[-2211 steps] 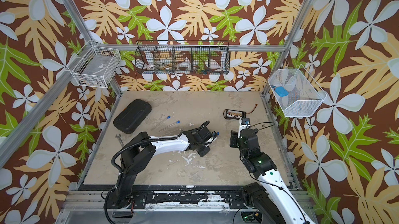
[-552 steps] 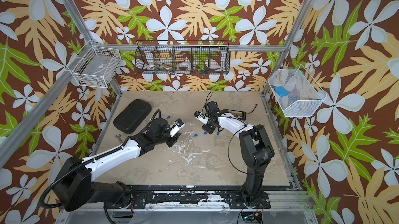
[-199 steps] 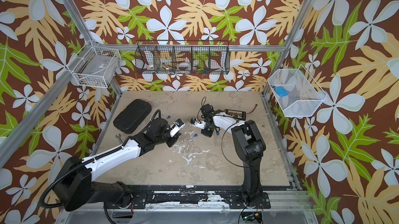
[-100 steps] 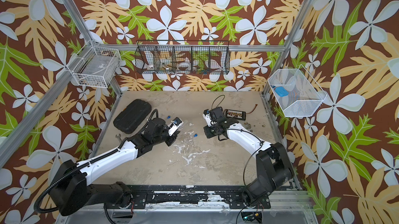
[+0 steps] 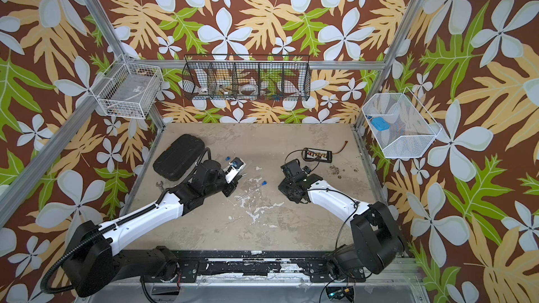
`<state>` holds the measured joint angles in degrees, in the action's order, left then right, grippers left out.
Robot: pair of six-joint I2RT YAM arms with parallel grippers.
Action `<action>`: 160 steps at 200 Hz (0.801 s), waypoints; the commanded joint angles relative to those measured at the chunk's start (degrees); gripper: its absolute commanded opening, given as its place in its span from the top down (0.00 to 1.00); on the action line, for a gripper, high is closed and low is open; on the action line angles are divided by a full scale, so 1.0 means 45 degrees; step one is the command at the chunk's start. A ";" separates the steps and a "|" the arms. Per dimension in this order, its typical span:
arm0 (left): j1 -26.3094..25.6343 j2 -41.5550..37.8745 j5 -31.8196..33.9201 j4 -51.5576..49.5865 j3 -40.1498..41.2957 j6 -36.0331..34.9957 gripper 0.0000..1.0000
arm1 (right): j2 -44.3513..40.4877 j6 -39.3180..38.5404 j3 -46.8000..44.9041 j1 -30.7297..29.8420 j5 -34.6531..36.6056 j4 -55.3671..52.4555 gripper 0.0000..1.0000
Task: Insert stoppers into test tubes
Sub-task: Place the stopper at the center of the board.
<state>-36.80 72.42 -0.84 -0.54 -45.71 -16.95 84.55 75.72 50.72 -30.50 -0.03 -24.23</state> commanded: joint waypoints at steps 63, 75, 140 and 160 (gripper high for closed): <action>0.0035 -0.0016 0.0157 0.0255 0.0046 -0.0041 1.00 | 0.2560 0.2236 0.0937 0.0001 0.0371 -0.0478 0.90; 0.0032 -0.0006 0.0197 0.0254 0.0061 -0.0080 1.00 | 0.2744 0.2255 0.0984 -0.0004 0.0357 -0.0510 0.89; 0.0032 0.0000 0.0449 0.0256 0.0101 -0.0198 1.00 | 0.3028 0.2142 0.1151 0.0039 0.0369 -0.0651 0.76; 0.0032 -0.0010 0.0486 0.0246 0.0111 -0.0218 1.00 | 0.2954 0.2047 0.1178 0.0078 0.0339 -0.0624 0.73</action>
<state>-36.80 72.38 0.32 -0.23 -45.32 -17.74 97.97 85.23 55.83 -30.35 1.04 -25.67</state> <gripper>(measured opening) 0.162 0.264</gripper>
